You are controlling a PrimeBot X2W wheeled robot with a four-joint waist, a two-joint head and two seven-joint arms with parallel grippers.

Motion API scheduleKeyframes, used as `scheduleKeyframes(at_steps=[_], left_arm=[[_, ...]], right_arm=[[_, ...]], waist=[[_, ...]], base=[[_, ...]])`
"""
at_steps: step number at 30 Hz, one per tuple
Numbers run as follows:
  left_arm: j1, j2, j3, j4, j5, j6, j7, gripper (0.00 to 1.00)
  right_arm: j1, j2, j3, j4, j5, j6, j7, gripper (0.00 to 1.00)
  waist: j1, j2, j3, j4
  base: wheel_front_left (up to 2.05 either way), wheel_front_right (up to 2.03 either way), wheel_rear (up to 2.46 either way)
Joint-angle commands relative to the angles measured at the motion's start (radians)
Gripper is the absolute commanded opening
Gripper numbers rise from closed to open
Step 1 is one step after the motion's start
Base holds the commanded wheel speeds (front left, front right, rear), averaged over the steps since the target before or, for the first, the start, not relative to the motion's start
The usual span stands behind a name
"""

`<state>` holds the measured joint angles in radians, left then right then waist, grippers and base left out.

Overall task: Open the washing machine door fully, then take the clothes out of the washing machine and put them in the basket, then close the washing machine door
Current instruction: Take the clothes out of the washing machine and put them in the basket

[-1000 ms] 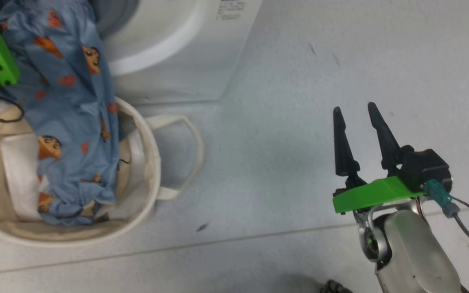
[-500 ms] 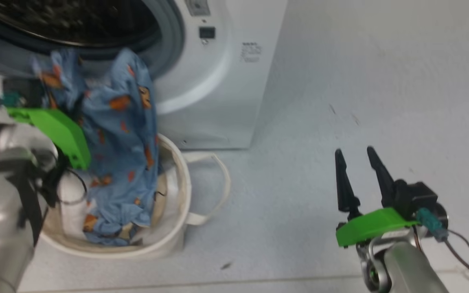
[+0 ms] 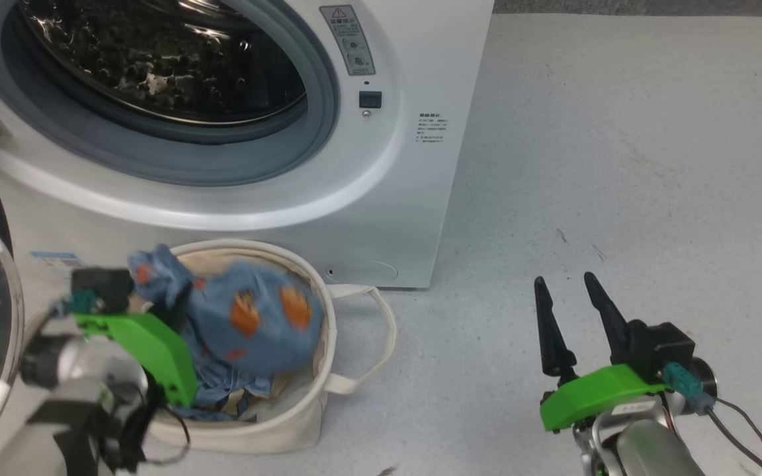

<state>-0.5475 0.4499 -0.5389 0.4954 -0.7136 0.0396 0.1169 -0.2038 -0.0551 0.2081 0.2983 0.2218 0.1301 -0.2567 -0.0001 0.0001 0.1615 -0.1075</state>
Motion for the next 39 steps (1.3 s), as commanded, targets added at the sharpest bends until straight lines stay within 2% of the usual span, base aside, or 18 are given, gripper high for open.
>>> scheduleKeyframes(at_steps=[1,6,11,20,24,28,32,33,39], left_arm=[[-0.012,0.052,0.046,-0.077,-0.011,0.015,0.002,0.0],[0.047,0.059,0.048,-0.13,-0.037,0.016,0.009,0.0],[0.024,0.07,0.062,-0.072,-0.036,-0.001,-0.028,0.0],[-0.055,0.121,0.122,-0.02,-0.037,0.0,-0.09,0.0],[-0.062,0.083,0.105,0.023,-0.06,-0.031,-0.078,0.0],[-0.081,0.024,0.081,0.133,-0.081,-0.086,-0.088,0.0],[-0.132,-0.029,0.069,0.289,-0.079,-0.126,-0.161,0.0],[-0.132,-0.029,0.069,0.289,-0.079,-0.126,-0.161,0.0],[-0.235,-0.088,0.042,0.515,-0.077,-0.163,-0.261,0.0]], right_arm=[[-0.002,0.005,0.019,-0.026,0.007,0.001,-0.005,1.0],[-0.014,0.005,0.018,-0.035,0.008,0.001,-0.005,1.0],[-0.028,0.005,0.012,-0.043,0.006,0.001,-0.005,1.0],[-0.032,0.005,-0.005,-0.058,-0.001,0.001,-0.005,1.0],[-0.041,0.005,-0.01,-0.069,-0.01,0.001,-0.005,1.0],[-0.056,0.005,-0.013,-0.083,-0.02,0.001,-0.005,1.0],[-0.071,0.005,-0.014,-0.098,-0.029,0.001,-0.005,1.0],[-0.071,0.005,-0.014,-0.098,-0.029,0.001,-0.005,1.0],[-0.087,0.005,-0.036,-0.132,-0.048,0.001,-0.005,1.0]], waist=[[0.0001,-0.0001,0.002,-0.001],[0.0001,-0.0001,0.024,-0.012],[0.0001,-0.0001,0.054,-0.028],[0.0001,-0.0001,0.099,-0.042],[0.0001,-0.0001,0.132,-0.04],[0.0001,-0.0001,0.176,-0.043],[0.0001,-0.0001,0.226,-0.054],[0.0001,-0.0001,0.226,-0.054],[0.0001,-0.0001,0.325,-0.067]], base=[[0.0,0.0,0.0],[0.0,0.0,0.0],[0.0,0.0,0.0],[0.0,0.0,0.0],[0.0,0.0,0.0],[0.0,0.0,0.0],[0.0,0.0,0.0],[0.0,0.0,0.0],[0.0,0.0,0.0]])
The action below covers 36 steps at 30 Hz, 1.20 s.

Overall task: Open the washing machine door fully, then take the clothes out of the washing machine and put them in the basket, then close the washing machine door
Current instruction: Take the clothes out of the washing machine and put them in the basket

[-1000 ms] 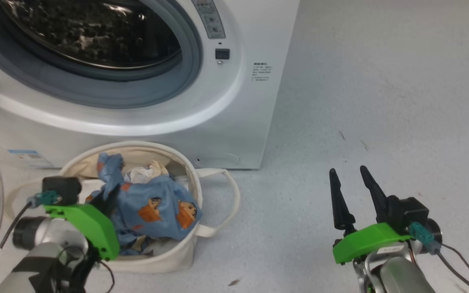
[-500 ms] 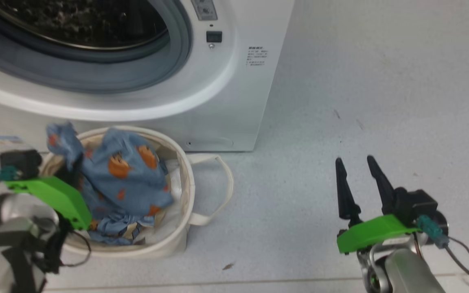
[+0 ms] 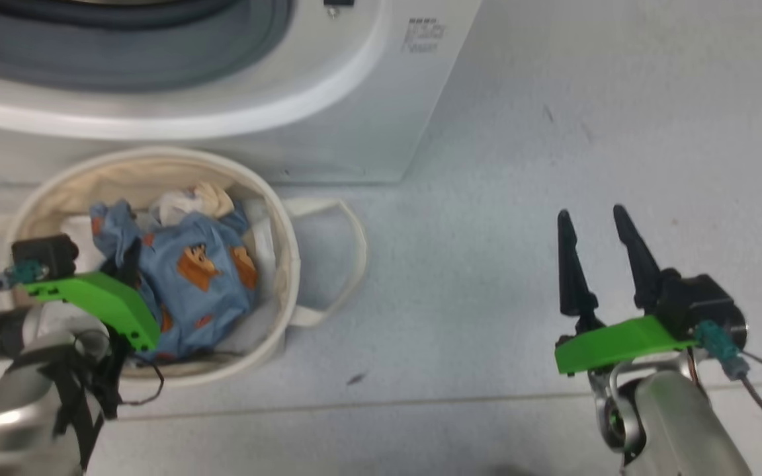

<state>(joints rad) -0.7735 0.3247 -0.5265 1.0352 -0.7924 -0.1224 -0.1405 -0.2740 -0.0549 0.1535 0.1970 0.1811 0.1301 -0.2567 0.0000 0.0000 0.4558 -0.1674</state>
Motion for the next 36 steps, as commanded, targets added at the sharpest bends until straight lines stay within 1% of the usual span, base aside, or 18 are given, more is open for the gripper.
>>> scheduleKeyframes(at_steps=[1,5,9,14,20,22,23,24,25,30,36], left_arm=[[-0.029,0.033,0.023,0.007,0.008,-0.003,-0.025,0.0],[-0.086,0.002,0.006,0.124,0.004,-0.007,-0.048,0.0],[-0.13,-0.018,-0.02,0.196,0.005,-0.008,-0.023,0.0],[-0.181,-0.022,-0.054,0.239,0.015,-0.008,0.061,0.0],[-0.212,-0.037,-0.078,0.25,0.017,-0.008,0.114,0.0],[-0.215,-0.037,-0.094,0.251,0.028,-0.008,0.102,0.0],[-0.215,-0.038,-0.095,0.251,0.027,-0.008,0.094,0.16],[-0.214,-0.038,-0.092,0.252,0.023,-0.008,0.079,0.83],[-0.212,-0.038,-0.094,0.252,0.023,-0.008,0.061,1.0],[-0.193,-0.027,-0.09,0.254,0.017,-0.006,0.003,1.0],[-0.136,-0.025,-0.079,0.255,-0.002,-0.004,-0.037,1.0]], right_arm=[[-0.02,0.005,0.016,-0.036,-0.009,0.001,-0.005,1.0],[-0.033,0.005,0.007,-0.06,-0.014,0.001,-0.005,1.0],[-0.044,0.005,0.003,-0.079,-0.024,0.001,-0.005,1.0],[-0.042,0.005,-0.029,-0.119,-0.043,0.001,-0.005,1.0],[-0.035,0.005,-0.052,-0.152,-0.064,0.001,-0.005,1.0],[-0.033,0.005,-0.053,-0.153,-0.061,0.001,-0.005,1.0],[-0.033,0.005,-0.057,-0.155,-0.058,0.001,-0.005,1.0],[-0.032,0.005,-0.06,-0.155,-0.056,0.001,-0.005,1.0],[-0.032,0.005,-0.06,-0.154,-0.055,0.001,-0.005,1.0],[-0.037,0.005,-0.049,-0.137,-0.047,0.001,-0.005,1.0],[-0.053,0.005,-0.015,-0.086,-0.025,0.001,-0.005,1.0]], waist=[[0.0,0.0,0.047,-0.01],[0.0,0.0,0.104,-0.018],[0.0,0.0,0.159,-0.023],[0.0,0.0,0.236,-0.015],[0.0,0.0,0.279,-0.002],[0.0,0.0,0.278,0.002],[0.0,0.0,0.274,0.005],[0.0,0.0,0.269,0.007],[0.0,0.0,0.262,0.008],[0.0,0.0,0.208,0.015],[0.0,0.0,0.102,0.033]], base=[[0.0,0.0,0.0],[0.0,0.0,0.0],[0.0,0.0,0.0],[0.0,0.0,0.0],[0.0,0.0,0.0],[0.0,0.0,0.0],[0.0,0.0,0.0],[0.0,0.0,0.0],[0.0,0.0,0.0],[0.0,0.0,0.0],[0.0,0.0,0.0]])
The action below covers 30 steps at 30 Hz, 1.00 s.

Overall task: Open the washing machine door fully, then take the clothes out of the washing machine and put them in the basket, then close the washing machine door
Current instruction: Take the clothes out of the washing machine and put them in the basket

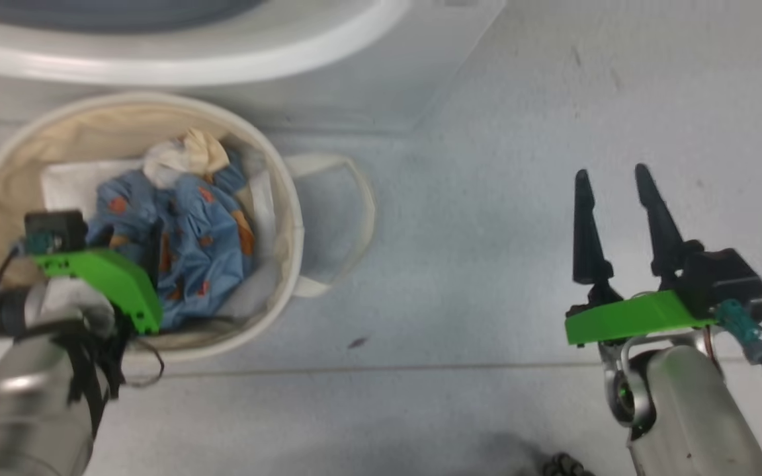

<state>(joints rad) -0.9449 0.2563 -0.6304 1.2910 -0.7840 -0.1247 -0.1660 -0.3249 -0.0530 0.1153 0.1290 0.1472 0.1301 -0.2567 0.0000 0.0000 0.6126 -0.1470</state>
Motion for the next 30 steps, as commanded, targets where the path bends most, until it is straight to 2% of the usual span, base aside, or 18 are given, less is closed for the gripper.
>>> scheduleKeyframes(at_steps=[1,7,10,17,21,24,26,30], left_arm=[[0.047,0.04,0.024,-0.001,-0.013,-0.003,-0.011,1.0],[0.086,0.039,0.021,-0.008,-0.01,-0.004,-0.077,1.0],[0.117,0.035,0.049,-0.042,-0.035,-0.005,-0.092,1.0],[0.223,0.092,0.173,-0.277,0.012,-0.005,-0.095,1.0],[0.298,0.128,0.277,-0.428,0.08,0.042,-0.096,1.0],[0.374,0.126,0.357,-0.534,0.1,0.048,-0.096,1.0],[0.422,0.132,0.383,-0.588,0.123,0.047,-0.096,1.0],[0.514,0.144,0.419,-0.664,0.174,0.091,-0.096,1.0]], right_arm=[[-0.004,0.003,0.026,-0.009,0.013,0.001,-0.005,1.0],[0.004,0.003,0.046,0.037,0.032,0.001,-0.005,1.0],[0.023,0.003,0.051,0.067,0.04,0.001,-0.005,1.0],[0.078,0.002,0.065,0.119,0.045,0.001,-0.005,1.0],[0.095,0.001,0.067,0.131,0.058,0.001,-0.005,1.0],[0.112,0.001,0.07,0.141,0.063,0.001,-0.005,1.0],[0.121,0.001,0.076,0.148,0.067,0.001,-0.005,1.0],[0.136,0.0,0.083,0.159,0.077,0.001,-0.005,1.0]], waist=[[0.0,0.0,-0.076,0.016],[0.0,0.0,-0.183,0.039],[0.0,0.0,-0.252,0.055],[0.0,0.0,-0.382,0.077],[0.0,0.0,-0.429,0.079],[0.0,0.0,-0.465,0.079],[0.0,0.0,-0.488,0.079],[0.0,0.0,-0.542,0.068]], base=[[0.0,0.0,0.0],[0.0,0.0,0.0],[0.0,0.0,0.0],[0.0,0.0,0.0],[0.0,0.0,0.0],[0.0,0.0,0.0],[0.0,0.0,0.0],[0.0,0.0,0.0]])
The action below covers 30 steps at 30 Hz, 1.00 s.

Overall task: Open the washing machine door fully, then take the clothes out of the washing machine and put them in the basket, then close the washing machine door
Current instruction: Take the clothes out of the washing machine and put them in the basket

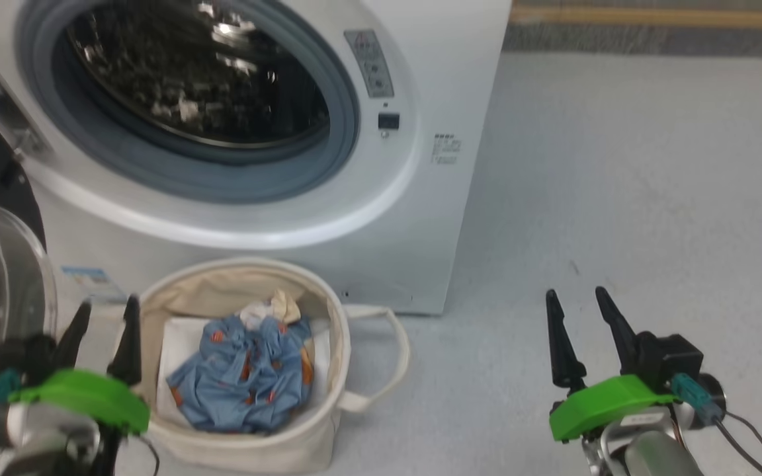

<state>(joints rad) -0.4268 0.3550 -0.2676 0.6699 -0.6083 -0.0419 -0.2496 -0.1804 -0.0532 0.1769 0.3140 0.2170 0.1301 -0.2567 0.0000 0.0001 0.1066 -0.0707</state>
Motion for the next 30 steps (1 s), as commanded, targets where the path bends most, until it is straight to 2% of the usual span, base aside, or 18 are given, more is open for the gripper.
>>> scheduleKeyframes(at_steps=[1,5,13,20,30], left_arm=[[0.018,0.046,0.063,-0.066,0.003,0.01,-0.012,1.0],[0.11,0.054,0.096,-0.163,0.03,0.057,-0.012,1.0],[0.272,0.075,0.135,-0.332,0.023,0.115,-0.006,1.0],[0.35,0.089,0.147,-0.427,0.006,0.126,0.003,1.0],[0.392,0.107,0.156,-0.474,-0.007,0.134,0.018,1.0]], right_arm=[[-0.004,-0.001,0.021,-0.025,0.01,0.001,-0.005,1.0],[0.014,-0.004,0.031,-0.016,0.018,0.001,-0.005,1.0],[0.019,-0.005,0.045,-0.019,0.027,0.001,-0.005,1.0],[0.02,-0.005,0.048,-0.02,0.028,0.001,-0.005,1.0],[0.013,-0.003,0.055,-0.021,0.034,0.001,-0.005,1.0]], waist=[[0.0,-0.0001,-0.049,-0.01],[0.0,-0.0001,-0.089,-0.021],[0.0,-0.0001,-0.117,-0.044],[0.0,-0.0001,-0.129,-0.056],[0.0,-0.0001,-0.12,-0.047]], base=[[0.0,0.0,0.0],[0.0,0.0,0.0],[0.0,0.0,0.0],[0.0,0.0,0.0],[0.0,0.0,0.0]])
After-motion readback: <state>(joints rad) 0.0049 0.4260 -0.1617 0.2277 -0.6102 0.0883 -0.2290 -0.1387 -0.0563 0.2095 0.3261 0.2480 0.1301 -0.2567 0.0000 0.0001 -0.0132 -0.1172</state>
